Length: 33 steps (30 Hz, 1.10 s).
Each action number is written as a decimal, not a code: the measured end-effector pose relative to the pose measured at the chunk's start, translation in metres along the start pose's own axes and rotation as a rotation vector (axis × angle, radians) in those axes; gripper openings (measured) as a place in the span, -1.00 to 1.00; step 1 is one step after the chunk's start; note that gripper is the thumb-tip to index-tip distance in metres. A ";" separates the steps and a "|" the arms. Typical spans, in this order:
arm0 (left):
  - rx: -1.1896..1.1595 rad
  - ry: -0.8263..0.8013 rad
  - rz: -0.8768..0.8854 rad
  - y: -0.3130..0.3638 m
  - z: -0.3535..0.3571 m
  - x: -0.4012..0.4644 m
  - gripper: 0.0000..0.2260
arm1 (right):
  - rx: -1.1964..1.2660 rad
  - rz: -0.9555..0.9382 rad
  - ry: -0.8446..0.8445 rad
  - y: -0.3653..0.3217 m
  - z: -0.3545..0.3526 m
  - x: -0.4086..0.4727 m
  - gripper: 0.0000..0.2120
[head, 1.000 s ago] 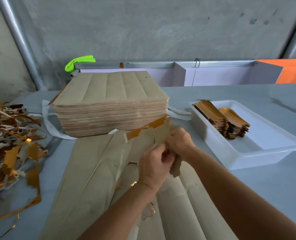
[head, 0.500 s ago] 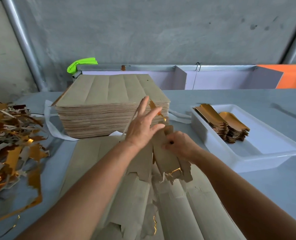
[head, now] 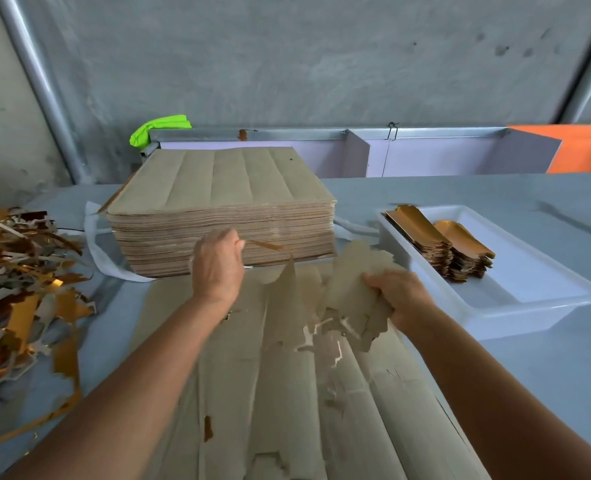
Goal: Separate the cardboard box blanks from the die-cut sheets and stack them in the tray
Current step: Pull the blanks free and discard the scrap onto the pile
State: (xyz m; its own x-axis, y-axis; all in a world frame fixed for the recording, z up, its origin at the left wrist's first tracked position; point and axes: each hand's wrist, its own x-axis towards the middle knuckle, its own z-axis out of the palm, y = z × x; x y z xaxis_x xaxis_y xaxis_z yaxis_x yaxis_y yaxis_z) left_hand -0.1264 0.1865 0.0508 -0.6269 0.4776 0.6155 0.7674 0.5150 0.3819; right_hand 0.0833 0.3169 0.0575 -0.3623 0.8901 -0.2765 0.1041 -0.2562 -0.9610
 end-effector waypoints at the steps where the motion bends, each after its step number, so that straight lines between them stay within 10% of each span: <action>1: 0.051 -0.025 -0.028 -0.006 0.001 -0.002 -0.86 | 0.073 0.015 0.049 -0.001 -0.003 0.001 -0.88; 9: 0.205 -0.331 -0.137 -0.022 -0.001 -0.033 -0.80 | 0.227 -0.111 0.303 -0.003 -0.020 0.003 -0.92; 14: -0.191 -0.233 0.360 0.039 -0.009 -0.066 -0.55 | 0.225 -0.099 0.236 0.004 -0.002 -0.004 -0.94; 17: -0.331 -0.536 0.322 0.074 -0.001 -0.086 -0.40 | 0.195 -0.125 0.187 0.005 0.005 -0.009 -0.94; 26: -0.609 -0.578 -0.191 0.088 0.025 -0.110 -0.75 | 0.318 -0.085 0.123 0.005 0.001 -0.017 -0.89; 33: -0.357 -0.610 0.123 0.066 0.028 -0.115 -0.85 | 0.124 -0.221 0.276 0.006 -0.018 -0.008 -0.86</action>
State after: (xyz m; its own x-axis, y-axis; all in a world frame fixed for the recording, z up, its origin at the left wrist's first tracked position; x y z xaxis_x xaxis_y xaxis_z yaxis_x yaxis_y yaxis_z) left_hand -0.0075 0.1856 -0.0138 -0.4163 0.8838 0.2135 0.7691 0.2171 0.6011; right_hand 0.1033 0.3149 0.0540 -0.0983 0.9928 -0.0687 -0.0674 -0.0755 -0.9949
